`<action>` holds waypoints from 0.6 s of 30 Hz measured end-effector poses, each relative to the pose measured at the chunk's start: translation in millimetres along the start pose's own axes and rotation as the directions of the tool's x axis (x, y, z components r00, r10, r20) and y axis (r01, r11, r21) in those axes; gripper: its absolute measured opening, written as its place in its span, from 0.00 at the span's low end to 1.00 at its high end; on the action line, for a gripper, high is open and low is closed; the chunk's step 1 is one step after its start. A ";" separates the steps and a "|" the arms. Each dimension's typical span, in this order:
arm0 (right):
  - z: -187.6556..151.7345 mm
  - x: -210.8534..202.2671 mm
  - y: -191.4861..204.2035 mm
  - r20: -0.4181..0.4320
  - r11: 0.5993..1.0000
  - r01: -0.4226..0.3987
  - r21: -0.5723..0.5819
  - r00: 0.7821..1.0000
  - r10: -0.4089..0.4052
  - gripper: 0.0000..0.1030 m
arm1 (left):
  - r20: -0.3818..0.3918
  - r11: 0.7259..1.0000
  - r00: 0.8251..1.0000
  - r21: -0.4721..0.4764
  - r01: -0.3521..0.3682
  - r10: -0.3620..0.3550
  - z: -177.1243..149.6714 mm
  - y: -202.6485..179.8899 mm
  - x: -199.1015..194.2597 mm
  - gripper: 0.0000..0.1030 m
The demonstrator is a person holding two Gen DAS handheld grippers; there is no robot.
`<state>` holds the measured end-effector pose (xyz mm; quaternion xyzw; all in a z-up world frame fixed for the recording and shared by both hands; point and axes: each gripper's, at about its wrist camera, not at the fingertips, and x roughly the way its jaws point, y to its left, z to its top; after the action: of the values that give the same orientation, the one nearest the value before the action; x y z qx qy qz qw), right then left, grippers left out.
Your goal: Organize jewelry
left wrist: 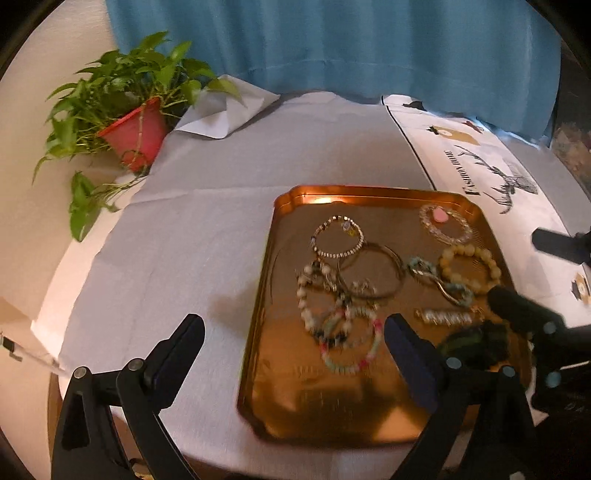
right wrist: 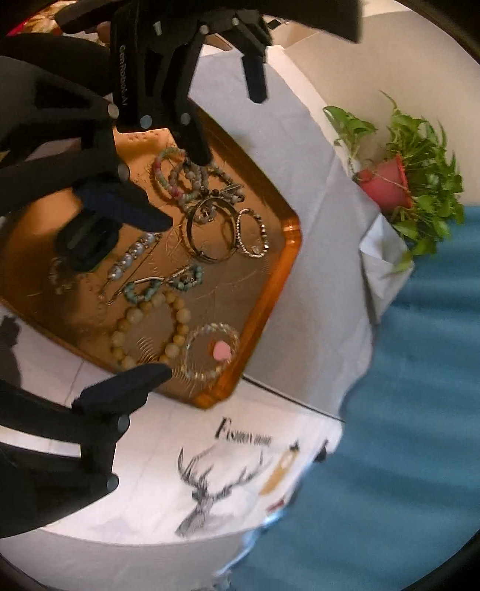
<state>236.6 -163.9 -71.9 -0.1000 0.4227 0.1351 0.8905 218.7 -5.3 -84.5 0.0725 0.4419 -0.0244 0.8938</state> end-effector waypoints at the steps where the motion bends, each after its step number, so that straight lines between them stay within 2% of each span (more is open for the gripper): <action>1: -3.2 -10.7 1.4 0.014 1.000 0.012 0.008 1.000 -0.012 0.79 | 0.010 1.000 1.000 -0.007 0.001 -0.001 -4.1 0.6 -9.1 0.94; 7: -24.1 -66.4 17.6 0.102 0.997 0.072 0.041 0.992 -0.076 0.93 | 0.078 0.997 0.997 -0.068 0.027 -0.021 -31.0 0.7 -61.3 1.00; 11: -52.1 -88.9 33.0 0.121 0.991 0.125 0.055 0.984 -0.131 0.95 | 0.091 0.998 0.996 -0.062 0.018 -0.012 -52.9 -4.9 -81.8 0.99; 14: -68.8 -94.9 37.4 0.116 0.988 0.129 0.088 0.983 -0.139 0.95 | 0.092 0.998 0.996 -0.061 -0.006 0.011 -66.4 -7.2 -91.8 0.99; 18: -86.0 -100.2 38.4 0.106 0.983 0.136 0.122 0.983 -0.150 0.95 | 0.104 0.998 0.995 -0.068 0.000 0.007 -79.1 -7.0 -103.9 0.99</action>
<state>101.0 -168.4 -49.7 -0.0710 0.3696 0.0518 0.9250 92.5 -2.3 -50.2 0.0416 0.3950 -0.0115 0.9177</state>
